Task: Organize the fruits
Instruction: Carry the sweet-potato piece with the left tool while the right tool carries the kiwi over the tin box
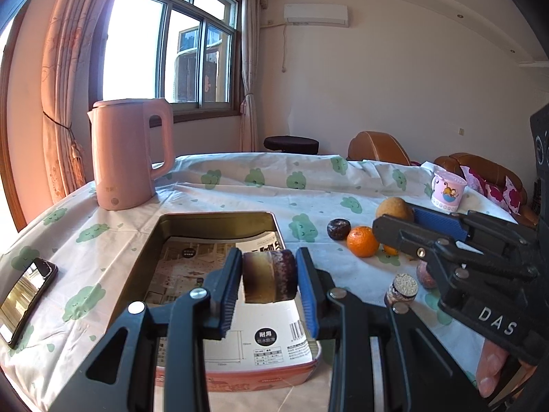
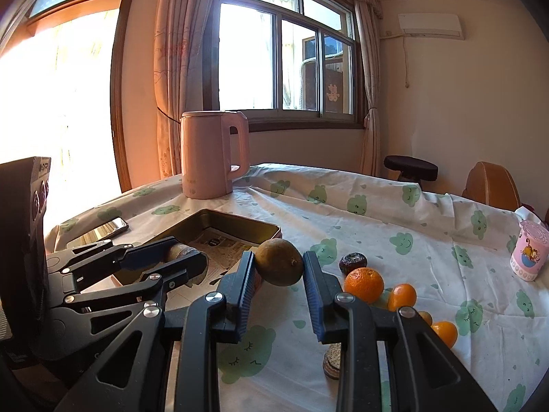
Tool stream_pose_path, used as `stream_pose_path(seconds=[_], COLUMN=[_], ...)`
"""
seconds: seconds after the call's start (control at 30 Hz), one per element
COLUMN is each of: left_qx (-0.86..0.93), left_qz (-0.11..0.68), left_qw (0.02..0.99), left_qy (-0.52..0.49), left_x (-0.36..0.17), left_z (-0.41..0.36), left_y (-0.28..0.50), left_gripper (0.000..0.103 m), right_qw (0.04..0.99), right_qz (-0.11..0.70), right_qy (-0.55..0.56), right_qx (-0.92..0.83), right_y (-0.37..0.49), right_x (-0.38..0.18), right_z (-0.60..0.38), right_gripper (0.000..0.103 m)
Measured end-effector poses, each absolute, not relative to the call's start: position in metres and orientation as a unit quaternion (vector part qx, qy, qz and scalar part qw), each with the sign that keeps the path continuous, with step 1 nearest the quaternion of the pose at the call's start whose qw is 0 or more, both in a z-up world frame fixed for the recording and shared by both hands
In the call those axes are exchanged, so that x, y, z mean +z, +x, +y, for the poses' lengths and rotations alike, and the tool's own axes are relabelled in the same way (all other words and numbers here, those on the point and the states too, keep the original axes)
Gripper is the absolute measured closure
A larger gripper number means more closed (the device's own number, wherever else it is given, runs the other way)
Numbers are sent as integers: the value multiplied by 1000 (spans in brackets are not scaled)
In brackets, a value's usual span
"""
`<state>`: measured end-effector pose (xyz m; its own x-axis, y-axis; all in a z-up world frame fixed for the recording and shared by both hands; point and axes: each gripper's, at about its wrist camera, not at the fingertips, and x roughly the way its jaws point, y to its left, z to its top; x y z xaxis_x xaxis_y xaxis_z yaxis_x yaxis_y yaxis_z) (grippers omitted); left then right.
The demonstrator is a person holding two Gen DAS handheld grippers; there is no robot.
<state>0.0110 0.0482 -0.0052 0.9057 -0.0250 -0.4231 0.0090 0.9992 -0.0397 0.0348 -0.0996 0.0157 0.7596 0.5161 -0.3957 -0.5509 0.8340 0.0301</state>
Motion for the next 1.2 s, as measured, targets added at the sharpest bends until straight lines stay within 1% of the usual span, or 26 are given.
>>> stream_pose_path(seconds=[0.5,1.2], left_qx=[26,49], left_qz=[221,258], left_qw=[975,965], left_qy=[-5,-2], left_x=[-7,-12], left_z=[76,103], left_y=[29,53], left_gripper=[69,69], right_qw=[931,921], right_qz=[200,225], right_qy=[-55,-63], right_qx=[302,311], right_y=[53,81], right_x=[20,7], right_z=[-64,-28], right_gripper=[73,73])
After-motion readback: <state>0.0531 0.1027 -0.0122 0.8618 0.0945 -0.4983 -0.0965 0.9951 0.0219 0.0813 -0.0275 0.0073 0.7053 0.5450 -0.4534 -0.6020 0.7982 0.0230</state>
